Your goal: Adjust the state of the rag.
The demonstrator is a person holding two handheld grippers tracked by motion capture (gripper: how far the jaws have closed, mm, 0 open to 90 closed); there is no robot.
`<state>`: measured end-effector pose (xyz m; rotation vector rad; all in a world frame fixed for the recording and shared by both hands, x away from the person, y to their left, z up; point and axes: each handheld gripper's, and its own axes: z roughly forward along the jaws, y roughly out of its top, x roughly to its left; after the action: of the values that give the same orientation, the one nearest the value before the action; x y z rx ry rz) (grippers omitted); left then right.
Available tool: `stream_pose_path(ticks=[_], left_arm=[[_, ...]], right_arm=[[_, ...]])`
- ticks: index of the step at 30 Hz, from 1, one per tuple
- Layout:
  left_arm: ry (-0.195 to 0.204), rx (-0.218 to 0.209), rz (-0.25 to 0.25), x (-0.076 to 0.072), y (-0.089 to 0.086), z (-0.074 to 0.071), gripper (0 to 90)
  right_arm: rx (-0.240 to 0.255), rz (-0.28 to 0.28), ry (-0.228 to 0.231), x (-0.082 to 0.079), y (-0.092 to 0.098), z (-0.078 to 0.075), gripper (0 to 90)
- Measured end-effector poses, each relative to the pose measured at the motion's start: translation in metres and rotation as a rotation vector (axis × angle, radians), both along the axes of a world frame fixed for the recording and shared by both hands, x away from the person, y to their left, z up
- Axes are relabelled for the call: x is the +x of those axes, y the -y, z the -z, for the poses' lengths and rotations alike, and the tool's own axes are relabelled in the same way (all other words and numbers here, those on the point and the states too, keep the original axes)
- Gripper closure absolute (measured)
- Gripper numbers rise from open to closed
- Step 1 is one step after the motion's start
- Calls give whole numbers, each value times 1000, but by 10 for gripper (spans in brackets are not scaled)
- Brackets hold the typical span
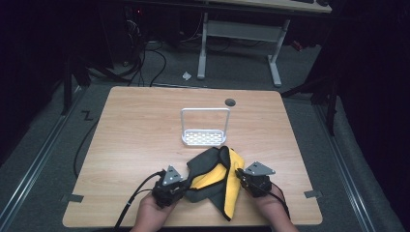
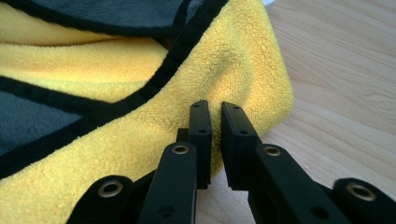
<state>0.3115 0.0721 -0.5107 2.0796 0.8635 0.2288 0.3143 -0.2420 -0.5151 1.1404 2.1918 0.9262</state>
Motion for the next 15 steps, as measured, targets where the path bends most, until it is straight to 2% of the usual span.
stream_pose_path(ticks=[3, 4, 6, 7, 9, 11, 13, 15], left_arm=[[-15, -14, -33, 2, -16, 4, 834], [-15, -14, -33, 2, -16, 4, 835], [-11, 5, -61, 3, -25, 9, 835], [-19, -4, -74, 4, -28, 10, 835], [-48, -36, -89, 7, -34, 11, 833], [-49, -37, -92, 8, -35, 12, 830], [-49, -36, -89, 8, -35, 12, 824], [-57, -30, -73, 7, -32, 15, 815]], right_arm=[[5, 14, 4, 2, 3, 1, 838], [5, 23, 6, 2, 4, 1, 838], [-15, 52, 10, 4, 7, 2, 849], [-28, 67, 9, 6, 10, 3, 851], [-17, 104, -12, 11, 19, 5, 851], [13, 142, -28, 14, 29, 6, 850], [23, 153, -24, 15, 33, 4, 850], [46, 172, 12, 9, 40, -5, 838]])
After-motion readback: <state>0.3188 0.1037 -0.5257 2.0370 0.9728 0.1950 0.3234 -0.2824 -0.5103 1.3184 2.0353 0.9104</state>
